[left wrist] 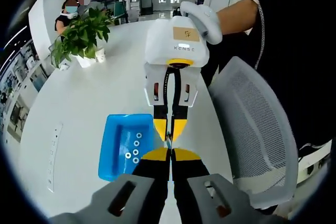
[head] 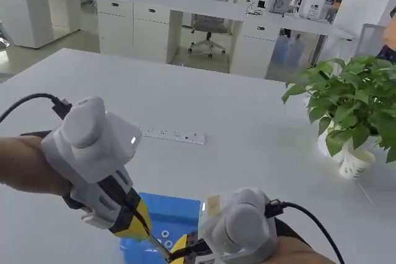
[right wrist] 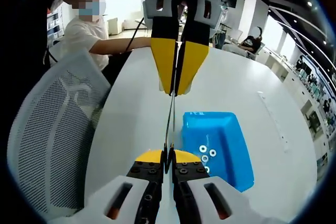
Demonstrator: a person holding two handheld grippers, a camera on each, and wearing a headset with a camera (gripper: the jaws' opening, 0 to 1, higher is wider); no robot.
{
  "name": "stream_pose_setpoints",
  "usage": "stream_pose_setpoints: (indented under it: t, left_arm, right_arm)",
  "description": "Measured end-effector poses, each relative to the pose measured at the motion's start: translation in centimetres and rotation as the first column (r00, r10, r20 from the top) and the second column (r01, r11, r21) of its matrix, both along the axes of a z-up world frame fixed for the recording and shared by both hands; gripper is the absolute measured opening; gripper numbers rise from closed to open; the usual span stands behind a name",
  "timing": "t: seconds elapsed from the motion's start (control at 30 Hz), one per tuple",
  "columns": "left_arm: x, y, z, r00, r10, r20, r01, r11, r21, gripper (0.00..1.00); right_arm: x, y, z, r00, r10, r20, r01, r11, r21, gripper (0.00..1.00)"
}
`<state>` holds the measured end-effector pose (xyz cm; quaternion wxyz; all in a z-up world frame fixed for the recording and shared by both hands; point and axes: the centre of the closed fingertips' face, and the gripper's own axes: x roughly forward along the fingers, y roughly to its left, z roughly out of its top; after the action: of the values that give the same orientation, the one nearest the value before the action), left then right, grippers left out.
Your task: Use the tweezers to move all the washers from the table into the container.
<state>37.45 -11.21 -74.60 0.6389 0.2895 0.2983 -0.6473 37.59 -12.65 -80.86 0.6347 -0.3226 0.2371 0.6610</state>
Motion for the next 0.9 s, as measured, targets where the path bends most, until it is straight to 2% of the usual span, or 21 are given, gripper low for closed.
stream_pose_setpoints:
  t: [0.1, 0.3, 0.47, 0.7, 0.77, 0.9]
  left_arm:
    - [-0.6, 0.1, -0.7, 1.0, 0.003, -0.007, -0.003, 1.0, -0.001, 0.03]
    - [-2.0, 0.5, -3.2, 1.0, 0.016, -0.022, -0.016, 1.0, 0.01, 0.03]
    - [-2.5, 1.0, -5.1, 0.999, 0.036, -0.032, -0.036, 0.999, 0.011, 0.03]
    - [-3.5, 1.4, -7.5, 0.996, 0.066, -0.065, -0.065, 0.998, 0.015, 0.03]
    - [-3.8, 1.5, -8.0, 0.995, 0.069, -0.071, -0.068, 0.997, 0.022, 0.03]
    - [-4.0, 1.6, -9.0, 0.994, 0.076, -0.073, -0.074, 0.997, 0.028, 0.03]
  right_arm:
    - [-0.7, -0.2, -0.6, 1.0, 0.006, -0.004, -0.006, 1.0, -0.011, 0.06]
    - [-2.0, -0.6, -2.1, 1.0, 0.017, -0.016, -0.018, 0.999, -0.035, 0.06]
    - [-2.6, -1.0, -3.1, 1.0, 0.009, -0.02, -0.01, 0.999, -0.051, 0.06]
    - [-3.6, -1.1, -4.8, 1.0, 0.008, -0.025, -0.009, 0.998, -0.064, 0.06]
    - [-3.9, -1.1, -5.3, 0.999, 0.004, -0.041, -0.007, 0.998, -0.063, 0.06]
    - [-4.2, -1.1, -6.0, 0.999, 0.005, -0.038, -0.007, 0.998, -0.067, 0.06]
